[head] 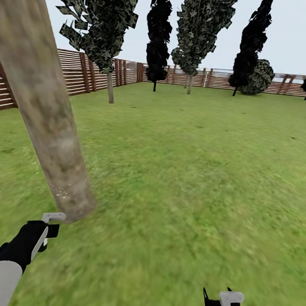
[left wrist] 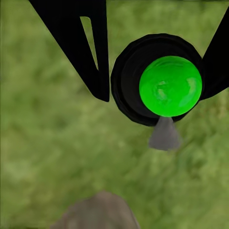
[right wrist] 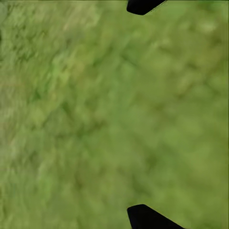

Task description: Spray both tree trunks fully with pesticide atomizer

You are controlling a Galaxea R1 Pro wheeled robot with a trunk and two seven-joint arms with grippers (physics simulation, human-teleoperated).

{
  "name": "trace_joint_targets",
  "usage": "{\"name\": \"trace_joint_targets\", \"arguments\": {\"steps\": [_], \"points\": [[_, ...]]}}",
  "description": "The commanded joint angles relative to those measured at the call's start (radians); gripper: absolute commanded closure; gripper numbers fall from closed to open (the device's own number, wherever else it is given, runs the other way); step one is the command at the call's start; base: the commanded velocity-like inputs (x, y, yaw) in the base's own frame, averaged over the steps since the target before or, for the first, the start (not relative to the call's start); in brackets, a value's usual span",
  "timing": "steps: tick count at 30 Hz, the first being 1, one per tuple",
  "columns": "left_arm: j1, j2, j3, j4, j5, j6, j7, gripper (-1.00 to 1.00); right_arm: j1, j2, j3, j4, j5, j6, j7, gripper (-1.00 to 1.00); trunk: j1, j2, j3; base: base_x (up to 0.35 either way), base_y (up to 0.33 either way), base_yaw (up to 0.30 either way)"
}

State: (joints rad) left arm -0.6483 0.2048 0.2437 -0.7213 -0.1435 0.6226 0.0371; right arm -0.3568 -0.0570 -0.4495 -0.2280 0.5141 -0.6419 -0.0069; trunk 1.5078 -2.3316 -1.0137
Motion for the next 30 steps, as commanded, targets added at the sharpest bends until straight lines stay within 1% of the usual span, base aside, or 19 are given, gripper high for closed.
{"name": "trace_joint_targets", "arguments": {"steps": [1,6,10,12,13,14,15,16,18,20,22,24,27,30], "points": [[-0.001,-0.001,0.002,-0.001,-0.010,0.005,-0.003,1.00,-0.001,0.000,-0.008,0.001,0.011,-0.004,-0.001,-1.00,0.000,0.000,-0.001,0.210,-0.209,0.276],[-0.002,0.002,0.005,-0.013,-0.009,0.005,-0.005,1.00,-0.001,0.000,-0.008,0.001,0.011,-0.004,-0.001,-1.00,0.000,0.000,-0.001,0.074,-0.098,0.255],[-0.017,0.014,0.002,-0.017,-0.010,0.017,-0.016,1.00,-0.001,0.000,-0.009,0.001,0.011,-0.004,-0.001,-1.00,0.000,0.000,-0.001,0.002,-0.002,0.030],[-0.050,0.033,0.001,-0.018,-0.012,0.023,-0.017,1.00,-0.001,0.000,-0.009,0.001,0.011,-0.004,-0.001,-1.00,0.000,0.000,-0.001,0.000,0.000,0.002],[-0.057,0.059,0.002,-0.019,-0.010,0.024,-0.019,1.00,-0.001,0.000,-0.009,0.001,0.011,-0.004,-0.001,-1.00,0.000,0.000,-0.001,0.000,0.000,0.000],[-0.058,0.069,0.002,-0.019,-0.008,0.024,-0.020,1.00,-0.001,0.000,-0.009,0.001,0.011,-0.004,-0.001,-1.00,0.000,0.000,-0.001,0.000,0.000,0.000],[-0.059,0.073,0.001,-0.021,-0.008,0.025,-0.020,1.00,-0.001,0.000,-0.009,0.001,0.011,-0.004,-0.001,-1.00,0.000,0.000,-0.001,0.000,0.000,0.000],[-0.062,0.073,0.001,-0.032,-0.006,0.025,-0.020,1.00,-0.001,0.000,-0.009,0.001,0.011,-0.004,-0.001,-1.00,0.000,0.000,-0.001,0.000,0.000,0.000],[-0.086,0.069,-0.001,-0.061,-0.005,0.033,-0.020,1.00,-0.001,0.000,-0.009,0.000,0.011,-0.004,-0.001,-1.00,0.000,0.000,-0.001,0.000,0.000,0.000],[-0.115,0.076,-0.002,-0.069,-0.006,0.073,-0.026,1.00,-0.001,0.000,-0.009,0.000,0.011,-0.004,-0.001,-1.00,0.000,0.000,-0.001,0.000,0.000,0.000],[-0.134,0.088,-0.003,-0.071,-0.011,0.094,-0.043,1.00,-0.001,0.000,-0.009,0.001,0.011,-0.004,-0.001,-1.00,0.000,0.000,-0.001,0.000,0.000,0.000],[-0.129,0.098,-0.003,-0.073,-0.009,0.096,-0.047,1.00,-0.001,0.000,-0.009,0.001,0.011,-0.004,-0.001,-1.00,0.000,0.000,-0.001,0.000,0.000,0.011],[-0.131,0.097,-0.011,-0.074,-0.009,0.097,-0.048,1.00,-0.001,0.000,-0.009,0.001,0.011,-0.004,-0.001,-1.00,0.000,0.000,-0.001,0.000,0.000,0.188],[-0.147,0.099,-0.011,-0.073,-0.010,0.100,-0.056,1.00,-0.001,0.000,-0.009,0.001,0.011,-0.004,-0.001,-1.00,0.000,0.000,-0.001,0.000,0.000,0.258]]}}
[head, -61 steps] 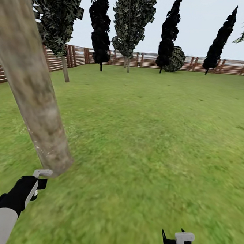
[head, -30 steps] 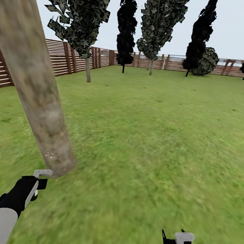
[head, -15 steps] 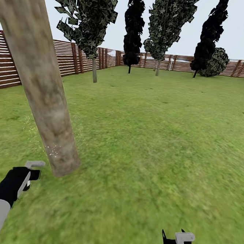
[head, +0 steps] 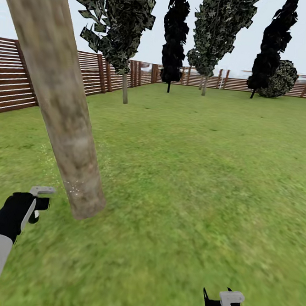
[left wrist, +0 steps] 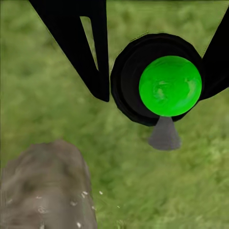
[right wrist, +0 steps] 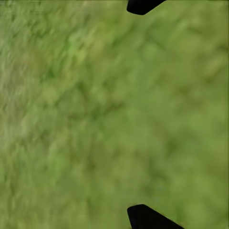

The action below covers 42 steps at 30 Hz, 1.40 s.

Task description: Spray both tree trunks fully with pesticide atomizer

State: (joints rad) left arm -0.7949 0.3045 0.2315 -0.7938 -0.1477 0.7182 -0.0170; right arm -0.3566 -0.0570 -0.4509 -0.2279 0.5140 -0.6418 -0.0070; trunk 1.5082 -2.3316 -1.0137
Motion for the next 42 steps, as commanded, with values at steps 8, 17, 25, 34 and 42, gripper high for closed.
{"name": "trace_joint_targets", "arguments": {"steps": [8,17,25,34,42], "points": [[-0.041,-0.008,-0.003,-0.001,-0.012,0.001,-0.023,1.00,-0.001,0.000,-0.008,0.001,0.011,-0.004,-0.001,-1.00,0.000,0.000,-0.001,0.038,-0.049,0.028],[-0.040,-0.001,-0.044,0.005,-0.013,0.001,-0.066,1.00,-0.001,0.000,-0.008,0.001,0.011,-0.004,-0.001,-1.00,0.000,0.000,-0.001,0.200,-0.206,0.000],[-0.031,0.004,-0.070,0.009,-0.071,0.001,-0.159,1.00,-0.001,0.000,-0.008,0.001,0.011,-0.004,-0.001,-1.00,0.000,0.000,-0.001,0.128,-0.094,0.008],[0.052,0.004,-0.058,0.004,-0.070,-0.004,-0.152,1.00,-0.001,0.000,-0.006,0.001,0.011,-0.004,-0.001,-1.00,0.000,0.000,-0.001,0.009,0.000,0.171],[0.053,0.002,-0.057,0.007,-0.069,0.000,-0.150,1.00,-0.001,0.000,-0.008,0.001,0.011,-0.004,-0.001,-1.00,0.000,0.000,-0.001,0.151,-0.180,0.003]]}}
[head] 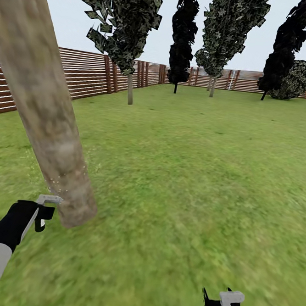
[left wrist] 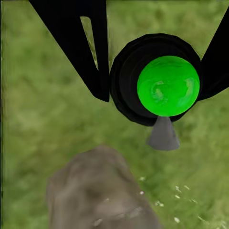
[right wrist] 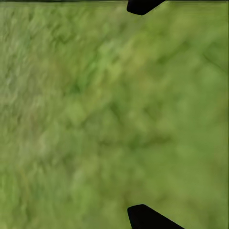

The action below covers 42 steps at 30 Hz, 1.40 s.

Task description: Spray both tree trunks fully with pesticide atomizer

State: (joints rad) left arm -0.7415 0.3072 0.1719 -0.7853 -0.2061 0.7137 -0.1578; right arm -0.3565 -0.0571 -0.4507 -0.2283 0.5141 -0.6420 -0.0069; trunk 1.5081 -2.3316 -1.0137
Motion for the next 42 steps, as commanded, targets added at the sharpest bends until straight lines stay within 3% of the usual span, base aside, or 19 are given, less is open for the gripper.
{"name": "trace_joint_targets", "arguments": {"steps": [1,14,26,31,33,35,36,42], "points": [[0.000,0.000,0.003,-0.002,-0.011,0.004,-0.009,1.00,-0.001,0.000,-0.008,0.001,0.011,-0.004,-0.001,-1.00,0.000,0.000,-0.001,0.018,-0.269,0.000],[0.001,0.000,0.004,0.003,-0.009,0.003,-0.009,1.00,-0.001,0.000,-0.008,0.001,0.011,-0.004,-0.001,-1.00,0.000,0.000,-0.001,-0.006,-0.273,0.172],[0.001,-0.001,0.007,0.003,-0.006,0.003,-0.008,1.00,-0.001,0.000,-0.008,0.001,0.011,-0.004,-0.001,-1.00,0.000,0.000,-0.001,0.113,-0.274,0.014],[0.001,0.001,0.010,0.004,-0.006,0.001,-0.005,1.00,-0.001,0.000,-0.007,0.001,0.011,-0.004,-0.001,-1.00,0.000,0.000,-0.001,0.112,-0.274,0.233],[0.021,0.002,0.023,0.004,-0.006,-0.002,-0.004,1.00,-0.001,0.000,-0.007,0.001,0.011,-0.004,-0.001,-1.00,0.000,0.000,-0.001,0.103,-0.273,0.276],[0.038,0.002,0.094,0.003,-0.007,-0.009,-0.006,1.00,-0.001,0.000,-0.007,0.002,0.011,-0.004,-0.001,-1.00,0.000,0.000,-0.001,0.103,-0.273,0.276],[0.040,0.000,0.108,0.003,-0.009,-0.010,-0.006,1.00,-0.001,0.000,-0.007,0.002,0.011,-0.004,-0.001,-1.00,0.000,0.000,-0.001,0.103,-0.274,0.276],[0.044,-0.011,0.115,0.003,-0.010,-0.011,0.018,1.00,-0.001,0.000,-0.006,0.002,0.011,-0.004,-0.001,-1.00,0.000,0.000,-0.001,0.142,-0.258,0.235]]}}
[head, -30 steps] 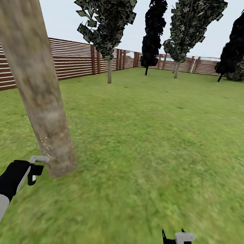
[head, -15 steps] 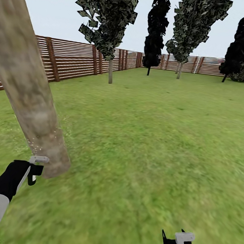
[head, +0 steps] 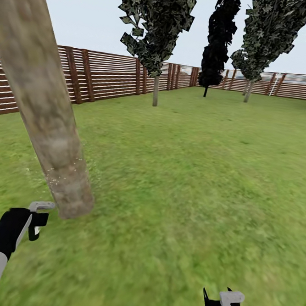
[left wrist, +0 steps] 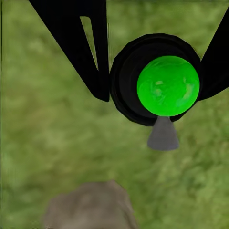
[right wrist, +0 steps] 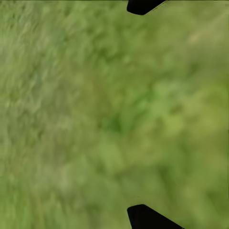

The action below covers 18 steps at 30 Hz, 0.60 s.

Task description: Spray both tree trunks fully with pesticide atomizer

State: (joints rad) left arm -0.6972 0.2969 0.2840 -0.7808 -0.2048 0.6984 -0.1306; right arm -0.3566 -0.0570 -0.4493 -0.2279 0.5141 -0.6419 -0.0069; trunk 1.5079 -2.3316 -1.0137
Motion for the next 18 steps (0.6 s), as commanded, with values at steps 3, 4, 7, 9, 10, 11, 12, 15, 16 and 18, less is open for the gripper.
{"name": "trace_joint_targets", "arguments": {"steps": [3,4,7,9,10,11,12,15,16,18], "points": [[0.011,-0.001,0.008,0.000,-0.012,0.004,-0.003,1.00,-0.001,0.000,-0.009,0.001,0.011,-0.004,-0.001,-1.00,0.000,0.000,-0.001,0.190,-0.232,0.027],[0.031,-0.001,0.009,0.000,-0.013,0.003,-0.003,1.00,-0.001,0.000,-0.009,0.001,0.011,-0.004,-0.001,-1.00,0.000,0.000,-0.001,0.193,-0.230,0.002],[0.049,0.001,0.010,0.000,-0.013,0.003,-0.003,1.00,-0.001,0.000,-0.009,0.001,0.011,-0.004,-0.001,-1.00,0.000,0.000,-0.001,0.193,-0.230,0.001],[0.068,0.004,0.012,0.000,-0.013,0.000,-0.002,1.00,-0.001,0.000,-0.009,0.001,0.011,-0.004,-0.001,-1.00,0.000,0.000,-0.001,0.174,-0.231,0.000],[0.071,0.005,0.012,0.000,-0.013,-0.001,-0.002,1.00,-0.001,0.000,-0.009,0.001,0.010,-0.004,-0.001,-1.00,0.000,0.000,-0.001,0.162,-0.233,0.000],[0.073,0.005,0.012,0.001,-0.013,-0.002,0.004,1.00,-0.001,0.000,-0.009,0.001,0.010,-0.004,-0.001,-1.00,0.000,0.000,-0.001,0.159,-0.234,0.056],[0.089,0.003,0.012,0.001,-0.009,-0.002,0.058,1.00,-0.001,0.000,-0.009,0.001,0.009,-0.004,-0.001,-1.00,0.000,0.000,-0.001,0.153,-0.236,0.245],[0.098,0.000,0.017,-0.010,-0.001,0.002,0.075,1.00,-0.001,0.000,-0.009,0.001,0.009,-0.004,-0.001,-1.00,0.000,0.000,-0.001,0.163,-0.235,0.273],[0.099,0.000,0.018,-0.010,0.000,0.002,0.075,1.00,-0.001,0.000,-0.009,0.001,0.009,-0.004,-0.001,-1.00,0.000,0.000,-0.001,0.190,-0.226,0.276],[0.099,0.000,0.016,-0.009,0.001,0.002,0.076,1.00,-0.001,0.000,-0.009,0.001,0.009,-0.004,-0.001,-1.00,0.000,0.000,-0.001,0.212,-0.213,0.276]]}}
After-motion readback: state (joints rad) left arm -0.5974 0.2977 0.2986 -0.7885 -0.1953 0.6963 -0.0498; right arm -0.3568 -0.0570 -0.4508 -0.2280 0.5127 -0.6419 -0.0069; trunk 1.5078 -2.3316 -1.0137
